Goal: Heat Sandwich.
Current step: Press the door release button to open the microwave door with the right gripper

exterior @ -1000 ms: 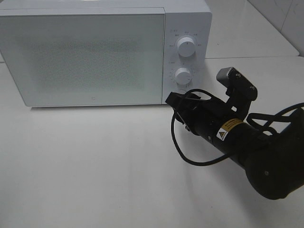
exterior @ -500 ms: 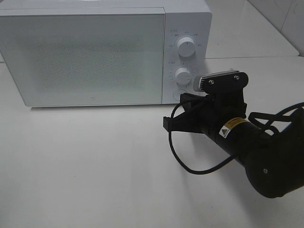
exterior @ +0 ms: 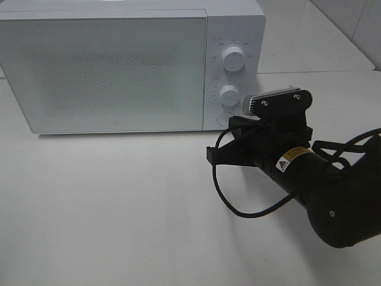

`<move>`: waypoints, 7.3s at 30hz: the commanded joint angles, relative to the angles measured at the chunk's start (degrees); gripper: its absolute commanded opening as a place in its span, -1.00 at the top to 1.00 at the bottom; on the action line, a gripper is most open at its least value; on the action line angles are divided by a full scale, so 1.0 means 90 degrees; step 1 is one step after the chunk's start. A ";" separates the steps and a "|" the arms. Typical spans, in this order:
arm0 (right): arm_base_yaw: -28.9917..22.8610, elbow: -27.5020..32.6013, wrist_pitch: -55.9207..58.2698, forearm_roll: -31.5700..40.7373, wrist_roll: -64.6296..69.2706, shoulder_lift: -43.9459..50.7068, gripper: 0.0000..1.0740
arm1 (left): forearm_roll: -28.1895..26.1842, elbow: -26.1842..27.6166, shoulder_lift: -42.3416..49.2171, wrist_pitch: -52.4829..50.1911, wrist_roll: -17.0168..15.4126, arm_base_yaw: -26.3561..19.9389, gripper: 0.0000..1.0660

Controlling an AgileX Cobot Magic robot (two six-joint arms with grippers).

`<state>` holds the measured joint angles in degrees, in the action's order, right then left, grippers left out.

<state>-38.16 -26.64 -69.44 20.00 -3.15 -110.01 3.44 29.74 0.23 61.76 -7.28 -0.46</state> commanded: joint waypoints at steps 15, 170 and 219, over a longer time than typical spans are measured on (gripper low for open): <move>0.0000 0.0006 -0.1140 -0.0038 -0.0293 0.0108 0.96 | -0.0045 -0.0013 0.0146 -0.0038 0.0000 -0.0006 -0.43; 0.4214 -0.0382 1.3554 -0.2037 0.0134 1.2420 -0.37 | -0.0032 -0.0013 0.0108 -0.0038 0.0000 -0.0006 -0.43; 0.4214 -0.0407 1.3490 -0.2330 0.0236 1.2420 -0.37 | -0.0025 -0.0013 0.0108 -0.0038 0.0000 -0.0006 -0.43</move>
<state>-0.11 -29.51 52.83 -0.29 -0.86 0.46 3.44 29.74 0.23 61.76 -7.28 -0.46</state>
